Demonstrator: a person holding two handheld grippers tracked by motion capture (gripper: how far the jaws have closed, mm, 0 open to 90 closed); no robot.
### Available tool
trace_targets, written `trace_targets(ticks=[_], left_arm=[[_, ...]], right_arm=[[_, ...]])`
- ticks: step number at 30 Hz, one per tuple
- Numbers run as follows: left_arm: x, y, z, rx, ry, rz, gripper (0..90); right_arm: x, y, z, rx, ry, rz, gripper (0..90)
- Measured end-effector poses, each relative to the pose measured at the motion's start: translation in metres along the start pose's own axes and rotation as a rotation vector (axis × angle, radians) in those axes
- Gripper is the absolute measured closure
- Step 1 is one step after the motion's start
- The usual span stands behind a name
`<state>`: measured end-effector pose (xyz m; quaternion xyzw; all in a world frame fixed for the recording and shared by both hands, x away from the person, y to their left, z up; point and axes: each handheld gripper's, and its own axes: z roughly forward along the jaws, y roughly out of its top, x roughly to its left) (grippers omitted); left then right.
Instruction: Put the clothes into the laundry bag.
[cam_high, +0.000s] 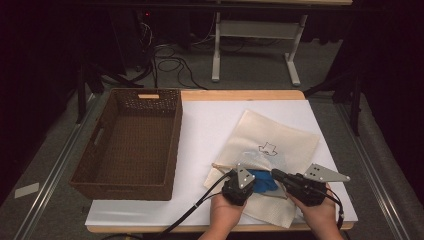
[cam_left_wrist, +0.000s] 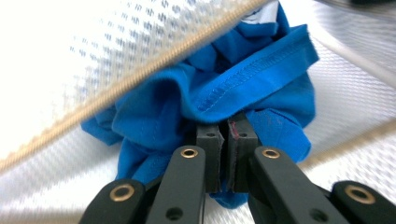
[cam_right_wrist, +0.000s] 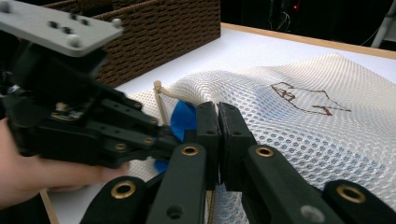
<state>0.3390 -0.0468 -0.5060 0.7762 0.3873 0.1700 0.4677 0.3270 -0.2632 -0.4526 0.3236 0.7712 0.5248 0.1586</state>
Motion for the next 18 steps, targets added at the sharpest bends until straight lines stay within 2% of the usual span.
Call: trace_targets(ticks=[7, 10, 12, 14, 18], left_arm=[[-0.008, 0.010, 0.023, 0.000, 0.004, -0.004, 85.8], [-0.013, 0.012, 0.026, -0.015, 0.000, -0.001, 85.0], [-0.014, 0.011, 0.024, -0.028, -0.011, 0.004, 83.2], [-0.013, 0.009, 0.020, -0.033, -0.022, 0.012, 77.1], [-0.011, 0.005, 0.005, -0.066, -0.058, -0.006, 66.0]], right_arm=[[-0.001, 0.000, -0.001, -0.003, -0.002, 0.003, 89.3], [-0.002, -0.001, -0.001, -0.005, -0.005, 0.007, 89.3], [-0.002, -0.001, -0.002, -0.007, -0.005, 0.006, 89.3], [-0.002, -0.001, -0.003, -0.002, -0.003, 0.007, 89.4], [-0.001, -0.001, -0.002, -0.003, -0.002, 0.006, 89.3]])
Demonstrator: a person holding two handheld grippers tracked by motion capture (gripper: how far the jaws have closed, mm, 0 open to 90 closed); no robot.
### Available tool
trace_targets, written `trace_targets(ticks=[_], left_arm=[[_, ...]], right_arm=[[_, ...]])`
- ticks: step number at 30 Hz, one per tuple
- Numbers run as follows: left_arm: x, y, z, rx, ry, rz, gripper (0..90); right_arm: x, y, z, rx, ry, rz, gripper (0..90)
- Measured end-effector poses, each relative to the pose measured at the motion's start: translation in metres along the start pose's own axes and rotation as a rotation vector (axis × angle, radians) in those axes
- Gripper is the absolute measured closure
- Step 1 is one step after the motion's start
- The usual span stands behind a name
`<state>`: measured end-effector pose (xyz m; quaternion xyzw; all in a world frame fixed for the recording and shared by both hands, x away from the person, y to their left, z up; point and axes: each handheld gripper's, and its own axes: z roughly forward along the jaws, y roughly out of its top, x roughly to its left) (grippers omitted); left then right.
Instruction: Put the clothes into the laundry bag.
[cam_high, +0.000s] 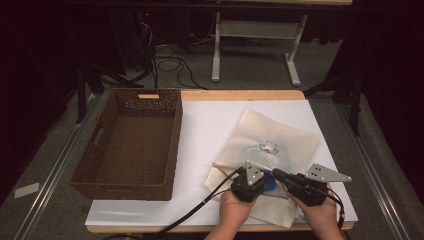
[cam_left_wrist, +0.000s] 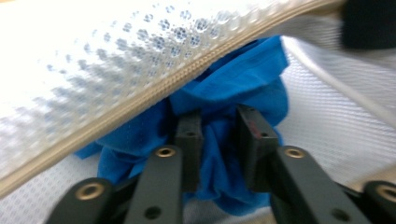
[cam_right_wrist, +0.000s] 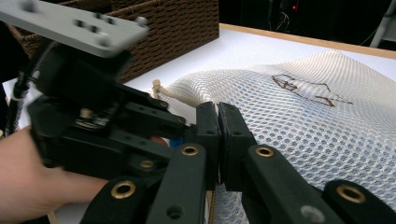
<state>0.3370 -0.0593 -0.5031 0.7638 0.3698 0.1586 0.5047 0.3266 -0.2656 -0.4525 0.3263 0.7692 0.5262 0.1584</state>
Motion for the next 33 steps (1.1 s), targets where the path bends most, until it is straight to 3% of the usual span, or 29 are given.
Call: trace_targets(ticks=[3, 8, 17, 24, 28, 30, 33], left_arm=[[-0.001, -0.002, -0.010, -0.012, -0.009, 0.017, 57.8], [0.001, -0.009, -0.027, -0.051, -0.017, 0.005, 52.3], [0.014, -0.022, -0.045, -0.029, 0.027, 0.024, 49.2], [0.026, -0.029, -0.043, 0.026, 0.053, 0.014, 45.6], [0.027, -0.030, -0.036, 0.061, 0.041, 0.000, 45.1], [0.028, -0.028, -0.031, 0.106, 0.033, -0.014, 44.8], [0.026, -0.025, -0.027, 0.102, 0.019, -0.019, 44.1]], right_arm=[[0.001, 0.000, 0.000, 0.001, -0.001, -0.004, 89.4], [0.001, 0.000, 0.000, 0.001, -0.002, -0.004, 89.3], [0.001, 0.000, -0.002, -0.002, -0.001, -0.002, 89.3], [0.001, 0.000, -0.002, -0.003, 0.001, 0.001, 89.4], [0.001, 0.000, -0.001, -0.003, 0.003, 0.001, 89.3], [0.001, 0.000, -0.002, -0.004, 0.004, -0.001, 89.3], [0.000, 0.000, -0.002, -0.005, 0.003, -0.002, 89.3]])
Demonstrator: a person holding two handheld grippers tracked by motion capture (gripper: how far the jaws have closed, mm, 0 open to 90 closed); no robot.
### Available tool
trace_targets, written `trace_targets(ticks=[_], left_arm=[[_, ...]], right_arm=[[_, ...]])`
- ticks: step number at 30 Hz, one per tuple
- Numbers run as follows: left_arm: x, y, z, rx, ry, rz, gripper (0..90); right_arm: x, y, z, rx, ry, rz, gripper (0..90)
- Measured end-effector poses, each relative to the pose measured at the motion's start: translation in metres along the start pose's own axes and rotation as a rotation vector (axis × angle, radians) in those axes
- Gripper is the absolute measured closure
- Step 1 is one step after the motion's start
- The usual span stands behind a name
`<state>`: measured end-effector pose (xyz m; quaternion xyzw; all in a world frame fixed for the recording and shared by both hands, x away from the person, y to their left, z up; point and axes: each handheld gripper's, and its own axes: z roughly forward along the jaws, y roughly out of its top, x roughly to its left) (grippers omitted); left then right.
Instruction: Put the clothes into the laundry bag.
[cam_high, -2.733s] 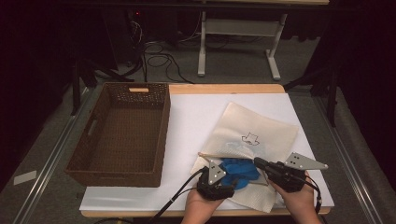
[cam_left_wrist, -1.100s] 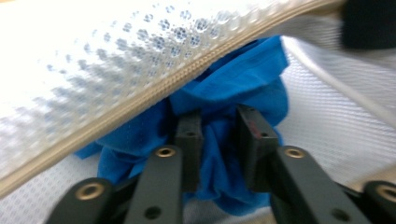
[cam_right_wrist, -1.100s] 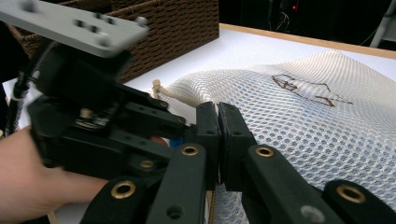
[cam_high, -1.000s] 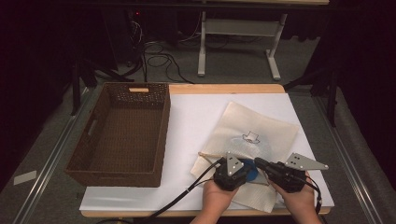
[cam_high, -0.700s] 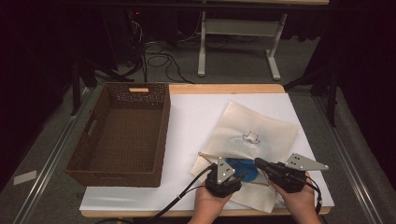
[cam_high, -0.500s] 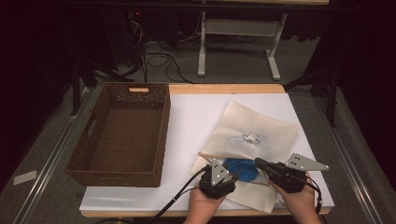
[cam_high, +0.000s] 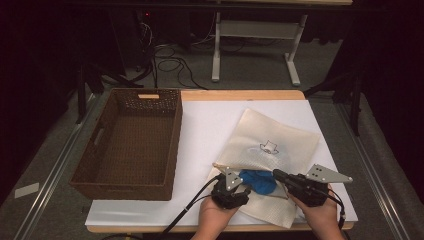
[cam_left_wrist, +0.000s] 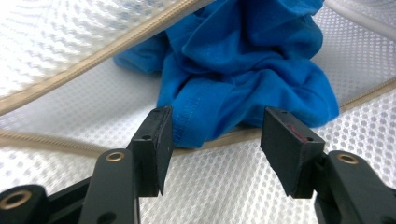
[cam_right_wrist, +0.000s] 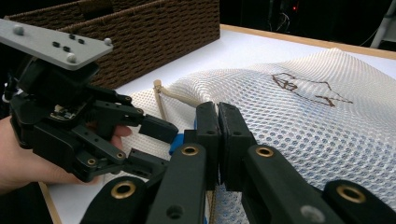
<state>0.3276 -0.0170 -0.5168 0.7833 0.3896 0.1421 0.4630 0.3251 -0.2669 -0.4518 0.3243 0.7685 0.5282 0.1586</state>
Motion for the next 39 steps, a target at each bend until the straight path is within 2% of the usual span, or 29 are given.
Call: trace_targets(ticks=[3, 6, 8, 11, 15, 17, 22, 27, 31, 34, 39], left_arm=[[-0.007, 0.004, 0.005, -0.003, -0.029, 0.004, 41.7], [-0.013, 0.006, 0.013, 0.024, -0.049, 0.015, 39.8], [-0.018, 0.008, 0.019, 0.042, -0.055, 0.034, 42.2], [-0.022, 0.012, 0.027, 0.078, -0.057, 0.037, 52.4], [-0.029, 0.016, 0.034, 0.093, -0.035, 0.069, 79.2], [-0.031, 0.018, 0.035, 0.084, -0.026, 0.069, 86.9], [-0.028, 0.020, 0.030, 0.054, -0.017, 0.067, 88.3], [-0.025, 0.023, 0.012, -0.006, -0.009, 0.058, 88.4], [-0.024, 0.024, 0.005, -0.028, -0.005, 0.065, 88.5], [-0.023, 0.026, 0.009, -0.031, -0.004, 0.059, 88.5], [-0.026, 0.030, 0.028, -0.021, -0.005, 0.035, 88.5]], right_arm=[[0.000, 0.000, 0.000, 0.000, -0.001, 0.001, 89.3], [0.000, 0.000, 0.000, 0.002, 0.001, 0.003, 89.3], [0.001, 0.000, 0.001, 0.002, 0.000, 0.002, 89.3], [0.001, 0.000, 0.001, 0.002, -0.001, 0.002, 89.4], [0.001, 0.000, 0.001, 0.001, 0.000, 0.002, 89.3], [0.001, 0.000, 0.001, 0.002, -0.001, 0.005, 89.3], [0.002, 0.000, 0.001, 0.001, 0.002, 0.001, 89.3], [0.003, 0.000, 0.000, -0.002, 0.007, 0.000, 89.3], [0.005, 0.001, 0.000, 0.001, 0.011, -0.002, 89.3], [0.006, 0.001, 0.001, -0.002, 0.013, -0.009, 89.4], [0.006, 0.001, 0.001, -0.002, 0.012, -0.005, 89.4]])
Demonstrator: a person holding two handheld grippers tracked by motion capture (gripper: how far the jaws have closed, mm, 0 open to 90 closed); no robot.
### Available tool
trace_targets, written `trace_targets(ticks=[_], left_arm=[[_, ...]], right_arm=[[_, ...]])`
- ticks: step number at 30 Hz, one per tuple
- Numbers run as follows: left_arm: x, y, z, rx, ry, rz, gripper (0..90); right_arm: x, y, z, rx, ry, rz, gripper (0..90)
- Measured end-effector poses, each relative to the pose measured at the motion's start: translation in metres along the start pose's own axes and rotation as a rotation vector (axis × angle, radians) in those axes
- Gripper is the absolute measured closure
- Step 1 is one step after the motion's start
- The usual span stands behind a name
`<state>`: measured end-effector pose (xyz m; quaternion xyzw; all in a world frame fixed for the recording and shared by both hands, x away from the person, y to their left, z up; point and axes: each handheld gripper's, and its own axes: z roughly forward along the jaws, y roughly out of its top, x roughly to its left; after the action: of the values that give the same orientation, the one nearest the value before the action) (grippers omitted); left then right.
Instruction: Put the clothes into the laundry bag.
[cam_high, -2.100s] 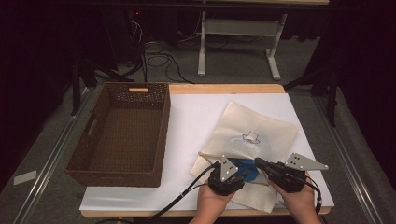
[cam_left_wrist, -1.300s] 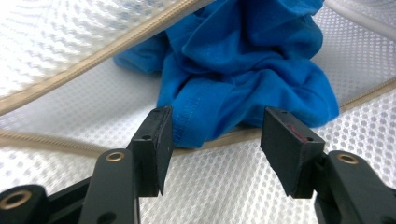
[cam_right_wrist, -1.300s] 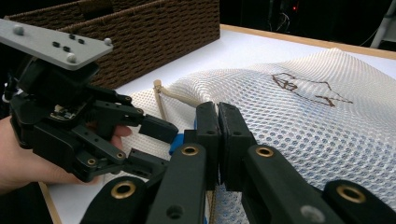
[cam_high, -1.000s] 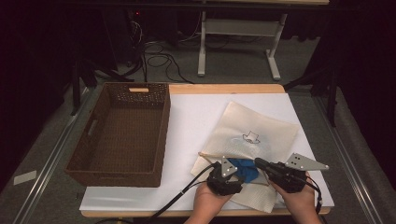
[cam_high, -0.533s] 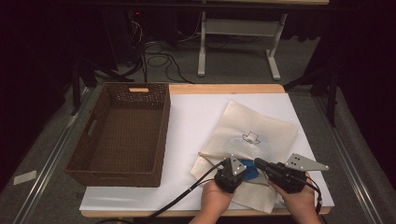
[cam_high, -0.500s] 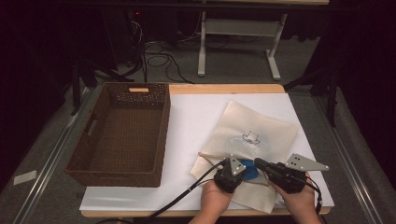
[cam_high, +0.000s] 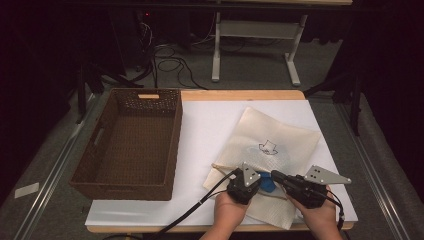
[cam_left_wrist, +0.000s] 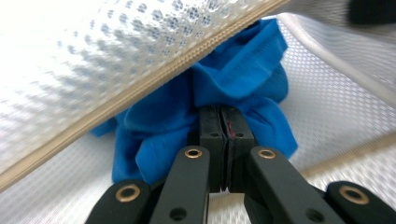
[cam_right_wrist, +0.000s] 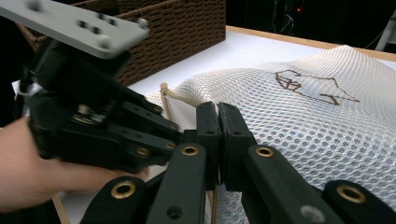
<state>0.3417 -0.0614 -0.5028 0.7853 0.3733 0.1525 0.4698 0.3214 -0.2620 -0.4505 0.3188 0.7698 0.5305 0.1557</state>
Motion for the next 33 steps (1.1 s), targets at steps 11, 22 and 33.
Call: trace_targets(ticks=[11, 22, 33], left_arm=[[-0.011, 0.006, 0.019, -0.029, -0.031, 0.005, 81.2], [-0.006, -0.001, -0.006, -0.068, -0.069, 0.019, 45.0], [-0.005, -0.012, -0.027, -0.066, -0.054, 0.051, 32.6]], right_arm=[[-0.003, -0.001, -0.002, -0.002, -0.003, 0.007, 89.3], [-0.002, -0.001, -0.001, 0.001, -0.005, 0.008, 89.4], [-0.002, -0.001, -0.001, 0.001, -0.006, 0.009, 89.3]])
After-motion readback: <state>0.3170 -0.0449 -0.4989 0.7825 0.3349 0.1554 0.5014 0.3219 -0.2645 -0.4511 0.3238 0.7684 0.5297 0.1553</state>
